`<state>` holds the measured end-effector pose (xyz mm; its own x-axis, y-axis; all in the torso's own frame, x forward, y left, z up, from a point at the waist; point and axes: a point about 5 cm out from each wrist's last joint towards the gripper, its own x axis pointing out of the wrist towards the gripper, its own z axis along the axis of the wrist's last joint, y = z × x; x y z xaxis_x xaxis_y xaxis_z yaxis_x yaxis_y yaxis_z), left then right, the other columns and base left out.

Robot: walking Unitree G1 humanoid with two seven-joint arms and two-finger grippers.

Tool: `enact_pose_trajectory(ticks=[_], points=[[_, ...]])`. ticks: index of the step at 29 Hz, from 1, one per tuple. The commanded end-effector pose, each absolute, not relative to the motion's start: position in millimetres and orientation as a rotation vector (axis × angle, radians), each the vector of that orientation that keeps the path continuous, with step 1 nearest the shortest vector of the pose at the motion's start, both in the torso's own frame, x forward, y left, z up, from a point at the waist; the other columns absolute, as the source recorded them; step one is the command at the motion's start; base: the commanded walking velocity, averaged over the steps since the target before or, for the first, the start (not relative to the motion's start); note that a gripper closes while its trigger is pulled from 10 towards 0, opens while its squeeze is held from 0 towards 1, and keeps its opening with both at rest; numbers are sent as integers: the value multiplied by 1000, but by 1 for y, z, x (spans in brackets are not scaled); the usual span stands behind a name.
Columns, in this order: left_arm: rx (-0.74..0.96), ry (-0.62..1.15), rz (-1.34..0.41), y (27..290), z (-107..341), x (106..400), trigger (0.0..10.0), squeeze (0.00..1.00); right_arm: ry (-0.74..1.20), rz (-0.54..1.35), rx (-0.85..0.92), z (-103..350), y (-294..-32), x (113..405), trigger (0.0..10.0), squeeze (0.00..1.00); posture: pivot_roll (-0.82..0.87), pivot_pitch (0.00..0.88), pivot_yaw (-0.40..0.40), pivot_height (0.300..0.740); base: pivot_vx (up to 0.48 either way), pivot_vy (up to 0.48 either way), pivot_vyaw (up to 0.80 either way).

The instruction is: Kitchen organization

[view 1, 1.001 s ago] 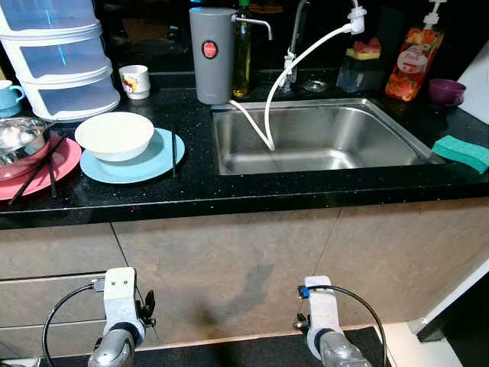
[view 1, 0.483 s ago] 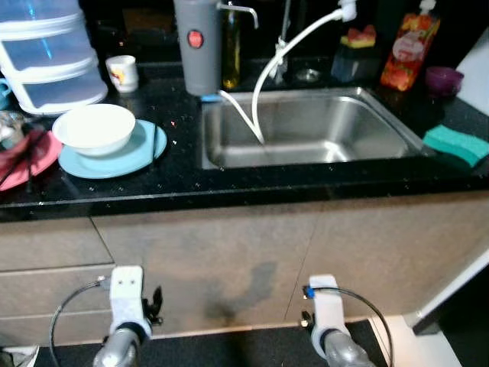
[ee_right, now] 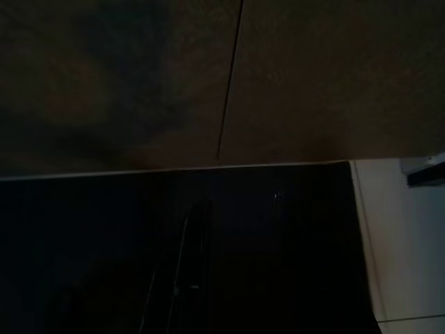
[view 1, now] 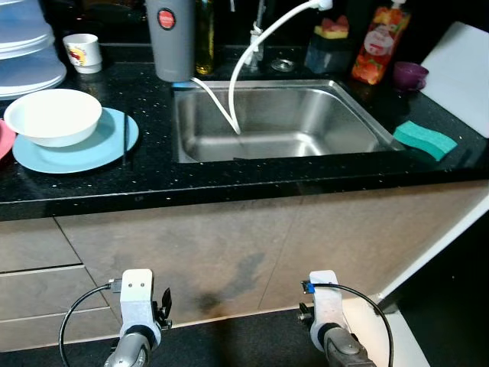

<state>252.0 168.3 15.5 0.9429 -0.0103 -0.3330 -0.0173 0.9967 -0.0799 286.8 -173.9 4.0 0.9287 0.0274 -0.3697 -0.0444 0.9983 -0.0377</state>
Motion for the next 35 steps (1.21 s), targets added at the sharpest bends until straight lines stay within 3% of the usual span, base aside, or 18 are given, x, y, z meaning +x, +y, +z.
enact_pose_trajectory(ticks=[1, 6, 13, 18, 28, 31, 35], points=[[-55, 351, 8, 167, 13, 248, 10000, 0, 406, 7, -26, -4, -184, 278, 10000, 0, -10, 137, -17, 740, 0, 0, 0], [-19, 346, -17, 168, 15, 244, 10000, 0, 392, 27, 3, -4, -180, 275, 10000, 0, 35, 151, -8, 740, 0, 0, 0], [16, 327, 68, 198, 30, 223, 10000, 0, 369, 218, 112, -5, -126, 276, 10000, 0, 172, 172, -48, 740, 0, 0, 0], [43, 308, 139, 217, 41, 213, 10000, 0, 384, 288, 142, -4, -104, 279, 10000, 0, 246, 183, -83, 740, 0, 0, 0], [42, 289, 202, 225, 51, 207, 10000, 0, 373, 339, 161, 2, -91, 285, 10000, 0, 271, 192, -117, 740, 0, 0, 0], [30, 279, 180, 219, 50, 211, 10000, 0, 346, 331, 175, 6, -94, 287, 10000, 0, 252, 188, -110, 740, 0, 0, 0], [-20, 260, 93, 200, 45, 227, 10000, 0, 261, 234, 177, 14, -118, 292, 10000, 0, 168, 165, -80, 740, 0, 0, 0]])
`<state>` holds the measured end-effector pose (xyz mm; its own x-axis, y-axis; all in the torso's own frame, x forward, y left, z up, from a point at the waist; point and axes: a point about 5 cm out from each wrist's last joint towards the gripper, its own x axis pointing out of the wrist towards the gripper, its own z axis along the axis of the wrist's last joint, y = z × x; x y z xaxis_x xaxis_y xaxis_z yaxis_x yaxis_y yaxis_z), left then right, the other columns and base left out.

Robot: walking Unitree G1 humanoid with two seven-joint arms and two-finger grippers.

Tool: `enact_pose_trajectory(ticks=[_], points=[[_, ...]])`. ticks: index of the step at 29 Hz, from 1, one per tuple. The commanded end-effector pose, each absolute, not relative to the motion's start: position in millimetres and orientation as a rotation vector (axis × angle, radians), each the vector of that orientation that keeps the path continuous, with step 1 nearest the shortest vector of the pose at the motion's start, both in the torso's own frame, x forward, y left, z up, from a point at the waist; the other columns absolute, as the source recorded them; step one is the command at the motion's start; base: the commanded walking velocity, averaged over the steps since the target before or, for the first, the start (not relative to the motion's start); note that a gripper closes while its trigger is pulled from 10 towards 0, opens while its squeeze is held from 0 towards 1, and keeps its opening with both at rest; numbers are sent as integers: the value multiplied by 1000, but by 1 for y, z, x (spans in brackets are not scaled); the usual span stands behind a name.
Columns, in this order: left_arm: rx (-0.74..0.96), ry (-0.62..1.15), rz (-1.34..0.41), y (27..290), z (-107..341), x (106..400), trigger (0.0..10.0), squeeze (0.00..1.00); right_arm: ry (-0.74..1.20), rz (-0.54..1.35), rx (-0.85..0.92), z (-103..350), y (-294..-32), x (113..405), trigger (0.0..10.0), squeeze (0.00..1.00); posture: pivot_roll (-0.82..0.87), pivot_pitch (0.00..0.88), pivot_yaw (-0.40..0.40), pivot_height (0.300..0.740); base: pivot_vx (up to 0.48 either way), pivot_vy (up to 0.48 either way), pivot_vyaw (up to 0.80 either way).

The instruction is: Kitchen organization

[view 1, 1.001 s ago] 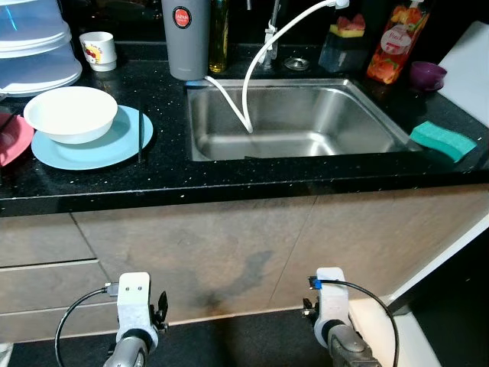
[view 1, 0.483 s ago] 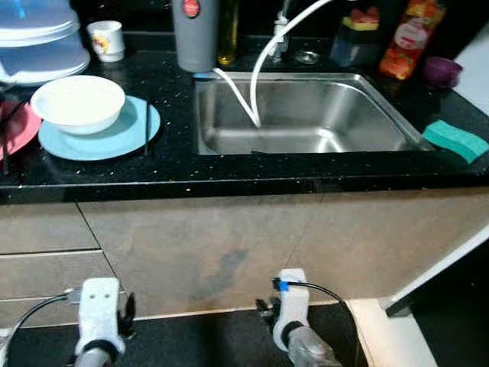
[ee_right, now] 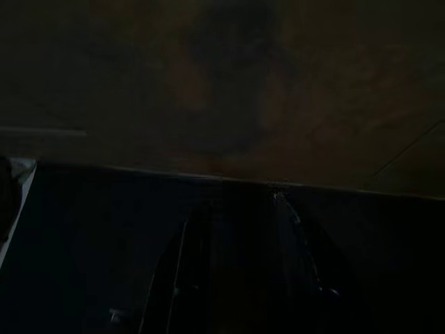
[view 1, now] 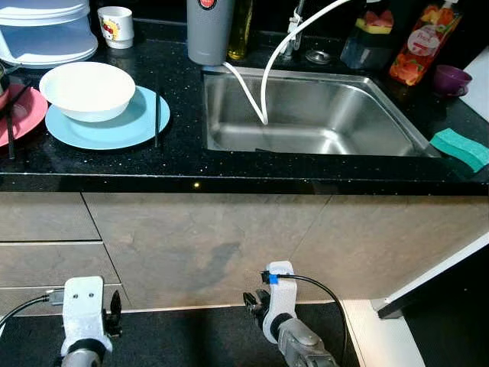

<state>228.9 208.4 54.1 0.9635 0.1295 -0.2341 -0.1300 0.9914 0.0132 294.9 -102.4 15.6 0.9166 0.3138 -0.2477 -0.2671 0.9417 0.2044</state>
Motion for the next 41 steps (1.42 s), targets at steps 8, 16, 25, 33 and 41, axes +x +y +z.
enact_pose_trajectory(ticks=[8, 16, 25, 33, 41], points=[[-67, 212, -6, 192, 40, 252, 10000, 0, 224, 187, 64, 16, -166, 284, 10000, 0, 33, 124, -41, 740, 0, 0, 0], [-103, 208, -212, 159, 41, 262, 10000, 0, 275, 230, -26, 5, -188, 256, 10000, 0, -11, 114, -6, 740, 0, 0, 0], [-81, 244, -180, 162, 35, 252, 10000, 0, 302, 204, -21, -4, -183, 250, 10000, 0, 35, 120, 20, 740, 0, 0, 0], [-24, 258, -92, 187, 36, 245, 10000, 0, 291, 218, 53, -4, -155, 260, 10000, 0, 104, 55, 25, 740, 0, 0, 0], [10, 242, -54, 201, 42, 260, 10000, 0, 293, 220, 68, -3, -141, 268, 10000, 0, 114, 0, 17, 740, 0, 0, 0]])
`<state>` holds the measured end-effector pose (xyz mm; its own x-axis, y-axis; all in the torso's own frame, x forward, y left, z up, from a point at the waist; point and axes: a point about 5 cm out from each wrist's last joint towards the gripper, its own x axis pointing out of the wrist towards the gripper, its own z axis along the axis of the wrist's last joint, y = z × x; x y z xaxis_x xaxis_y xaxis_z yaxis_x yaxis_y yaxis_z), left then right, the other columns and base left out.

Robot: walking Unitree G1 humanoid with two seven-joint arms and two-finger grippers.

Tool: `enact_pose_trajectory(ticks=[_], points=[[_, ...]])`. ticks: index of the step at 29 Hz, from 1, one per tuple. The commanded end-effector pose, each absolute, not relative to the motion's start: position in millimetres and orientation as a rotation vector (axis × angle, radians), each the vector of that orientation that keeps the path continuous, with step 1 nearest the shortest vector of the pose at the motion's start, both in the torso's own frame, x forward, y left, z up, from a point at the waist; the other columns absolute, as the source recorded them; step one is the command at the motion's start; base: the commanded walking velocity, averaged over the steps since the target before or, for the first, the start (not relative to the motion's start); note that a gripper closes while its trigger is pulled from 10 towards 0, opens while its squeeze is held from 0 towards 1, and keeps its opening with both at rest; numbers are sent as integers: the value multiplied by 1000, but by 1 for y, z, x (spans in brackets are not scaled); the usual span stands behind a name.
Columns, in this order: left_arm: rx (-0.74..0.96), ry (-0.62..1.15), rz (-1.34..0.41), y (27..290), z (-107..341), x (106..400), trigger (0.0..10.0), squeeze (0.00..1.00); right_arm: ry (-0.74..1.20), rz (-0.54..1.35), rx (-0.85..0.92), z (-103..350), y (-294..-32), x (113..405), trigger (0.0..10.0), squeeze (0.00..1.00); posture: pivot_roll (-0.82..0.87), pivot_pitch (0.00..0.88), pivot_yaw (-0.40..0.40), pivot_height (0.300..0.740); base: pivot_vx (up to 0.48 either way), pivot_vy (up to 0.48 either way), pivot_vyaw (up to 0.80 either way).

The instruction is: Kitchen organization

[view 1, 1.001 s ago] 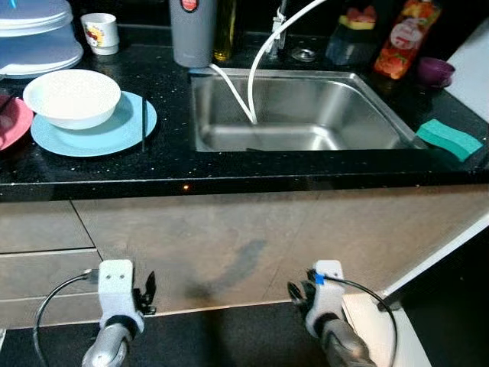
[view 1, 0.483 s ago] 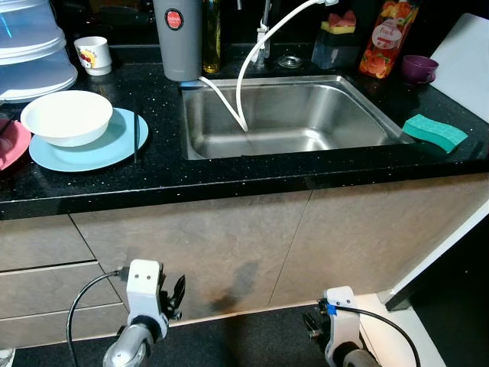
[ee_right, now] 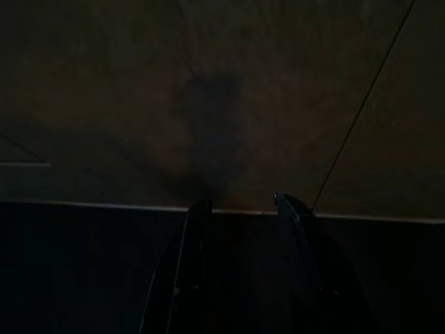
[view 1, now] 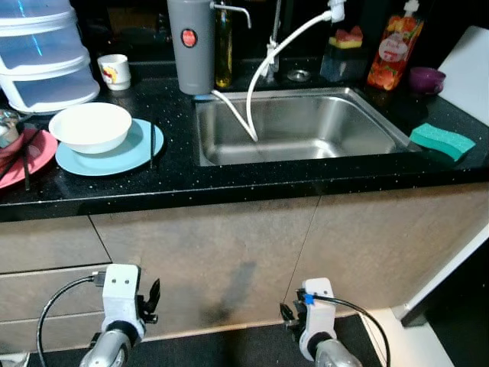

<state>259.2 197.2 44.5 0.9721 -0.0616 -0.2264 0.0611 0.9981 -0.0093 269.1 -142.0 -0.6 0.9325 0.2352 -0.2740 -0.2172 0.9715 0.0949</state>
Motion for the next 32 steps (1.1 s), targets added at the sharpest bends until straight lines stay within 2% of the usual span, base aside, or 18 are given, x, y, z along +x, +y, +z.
enact_pose_trajectory(ticks=[1, 9, 16, 17, 18, 20, 26, 32], points=[[11, 235, -51, 202, 44, 263, 10000, 0, 292, 211, 73, -3, -142, 269, 10000, 0, 113, 0, 18, 740, 0, 0, 0], [0, 219, -60, 200, 50, 275, 10000, 0, 283, 166, 80, -1, -146, 272, 10000, 0, 88, 0, 38, 740, 0, 0, 0], [-88, 224, -77, 190, 38, 272, 10000, 0, 244, 135, 33, 3, -152, 275, 10000, 0, 57, 0, 40, 740, 0, 0, 0], [-99, 233, -84, 187, 34, 270, 10000, 0, 207, 85, -7, 7, -157, 276, 10000, 0, 56, 0, 38, 740, 0, 0, 0], [-99, 237, -106, 180, 31, 267, 10000, 0, 89, -32, -5, 21, -171, 280, 10000, 0, 51, 0, 34, 740, 0, 0, 0], [-95, 255, -122, 175, 27, 265, 10000, 0, 0, -90, 28, 33, -180, 284, 10000, 0, 46, 6, 34, 740, 0, 0, 0], [-66, 282, -166, 165, 20, 255, 10000, 0, -145, -54, 99, 60, -183, 295, 10000, 0, 17, 10, 43, 740, 0, 0, 0], [13, 231, -149, 167, 28, 255, 10000, 0, -218, 29, 78, 75, -178, 299, 10000, 0, 30, 18, 26, 740, 0, 0, 0]])
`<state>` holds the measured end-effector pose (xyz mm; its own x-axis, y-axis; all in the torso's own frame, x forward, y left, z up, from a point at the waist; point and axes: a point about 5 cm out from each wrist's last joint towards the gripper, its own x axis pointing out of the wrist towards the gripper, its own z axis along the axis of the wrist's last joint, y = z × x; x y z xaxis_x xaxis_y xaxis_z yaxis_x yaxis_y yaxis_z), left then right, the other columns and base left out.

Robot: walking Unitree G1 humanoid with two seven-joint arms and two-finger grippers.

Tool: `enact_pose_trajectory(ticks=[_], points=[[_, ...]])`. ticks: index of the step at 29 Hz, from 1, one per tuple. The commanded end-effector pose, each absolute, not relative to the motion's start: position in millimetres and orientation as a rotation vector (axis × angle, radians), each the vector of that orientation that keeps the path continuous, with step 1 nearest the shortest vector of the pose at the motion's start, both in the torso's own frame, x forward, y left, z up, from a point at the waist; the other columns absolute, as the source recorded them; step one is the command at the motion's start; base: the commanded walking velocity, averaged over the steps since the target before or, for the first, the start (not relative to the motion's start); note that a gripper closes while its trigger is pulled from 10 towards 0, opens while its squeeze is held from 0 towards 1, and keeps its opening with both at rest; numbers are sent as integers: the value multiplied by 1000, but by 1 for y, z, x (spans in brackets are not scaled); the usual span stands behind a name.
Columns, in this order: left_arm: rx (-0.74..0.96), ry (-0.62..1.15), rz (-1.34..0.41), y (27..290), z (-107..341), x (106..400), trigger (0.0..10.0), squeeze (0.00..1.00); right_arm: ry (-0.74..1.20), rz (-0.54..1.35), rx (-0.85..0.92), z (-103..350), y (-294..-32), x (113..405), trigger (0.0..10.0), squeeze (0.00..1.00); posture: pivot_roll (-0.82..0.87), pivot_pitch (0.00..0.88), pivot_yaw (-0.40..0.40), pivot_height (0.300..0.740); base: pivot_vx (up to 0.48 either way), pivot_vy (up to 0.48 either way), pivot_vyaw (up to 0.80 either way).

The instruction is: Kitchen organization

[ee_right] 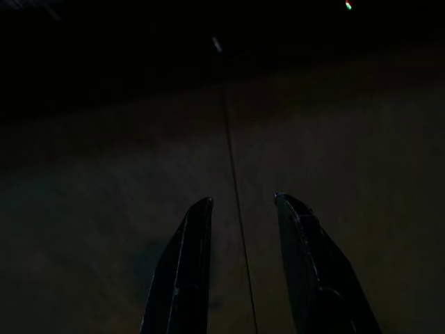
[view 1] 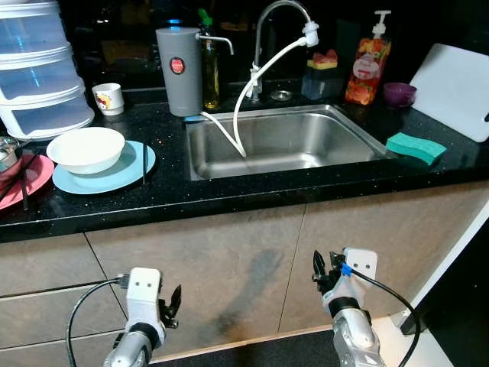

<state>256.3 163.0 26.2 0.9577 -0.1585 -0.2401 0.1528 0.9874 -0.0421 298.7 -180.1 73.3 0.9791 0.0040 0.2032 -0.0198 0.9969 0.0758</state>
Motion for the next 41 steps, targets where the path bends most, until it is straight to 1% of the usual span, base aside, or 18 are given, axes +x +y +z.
enact_pose_trajectory(ticks=[1, 7, 8, 10, 11, 14, 15, 17, 19, 22, 24, 26, 29, 31, 33, 37, 41], points=[[27, 216, -147, 167, 31, 256, 10000, 0, -211, 37, 73, 74, -178, 299, 10000, 0, 34, 20, 24, 740, 0, 0, 0], [36, 154, -120, 173, 46, 261, 10000, 0, -154, 76, 74, 66, -176, 296, 10000, 0, 39, 16, 19, 740, 0, 0, 0], [21, 119, -98, 180, 53, 264, 10000, 0, -135, 96, 81, 62, -170, 295, 10000, 0, 33, 16, 28, 740, 0, 0, 0], [17, 105, -89, 184, 55, 264, 10000, 0, -132, 103, 83, 61, -168, 295, 10000, 0, 33, 13, 32, 740, 0, 0, 0], [5, 98, -59, 190, 57, 265, 10000, 0, -124, 120, 88, 60, -164, 294, 10000, 0, 37, 15, 34, 740, 0, 0, 0], [-11, 83, -12, 200, 62, 266, 10000, 0, -117, 137, 97, 59, -159, 294, 10000, 0, 45, 16, 11, 740, 0, 0, 0], [2, 66, 5, 205, 66, 267, 10000, 0, -113, 137, 109, 59, -158, 294, 10000, 0, 68, 10, -9, 740, 0, 0, 0], [45, 47, 38, 214, 72, 267, 10000, 0, -102, 125, 133, 58, -155, 295, 10000, 0, 71, 13, -8, 740, 0, 0, 0], [45, 35, 53, 218, 76, 267, 10000, 0, -88, 120, 133, 56, -153, 296, 10000, 0, 64, 9, -2, 740, 0, 0, 0], [37, 31, 8, 209, 80, 273, 10000, 0, -92, 123, 110, 60, -153, 300, 10000, 0, 55, 6, 32, 740, 0, 0, 0], [61, 49, -32, 197, 77, 279, 10000, 0, -65, 100, 94, 57, -160, 301, 10000, 0, 45, 0, 34, 740, 0, 0, 0], [71, 55, -35, 195, 77, 280, 10000, 0, -59, 91, 95, 57, -162, 301, 10000, 0, 45, 0, 34, 740, 0, 0, 0], [42, 47, -53, 190, 79, 280, 10000, 0, -52, 90, 97, 55, -164, 299, 10000, 0, 40, 5, 39, 740, 0, 0, 0], [18, 65, -48, 187, 74, 276, 10000, 0, -34, 110, 86, 53, -161, 297, 10000, 0, 34, 19, 44, 740, 0, 0, 0], [27, 107, -36, 185, 65, 271, 10000, 0, 0, 117, 69, 48, -161, 296, 10000, 0, 37, 30, 36, 740, 0, 0, 0], [17, 134, -25, 181, 60, 265, 10000, 0, 31, 121, 60, 43, -162, 293, 10000, 0, 39, 45, 24, 740, 0, 0, 0], [43, 159, -36, 177, 54, 257, 10000, 0, 58, 125, 59, 38, -163, 288, 10000, 0, 40, 90, 20, 740, 0, 0, 0]])
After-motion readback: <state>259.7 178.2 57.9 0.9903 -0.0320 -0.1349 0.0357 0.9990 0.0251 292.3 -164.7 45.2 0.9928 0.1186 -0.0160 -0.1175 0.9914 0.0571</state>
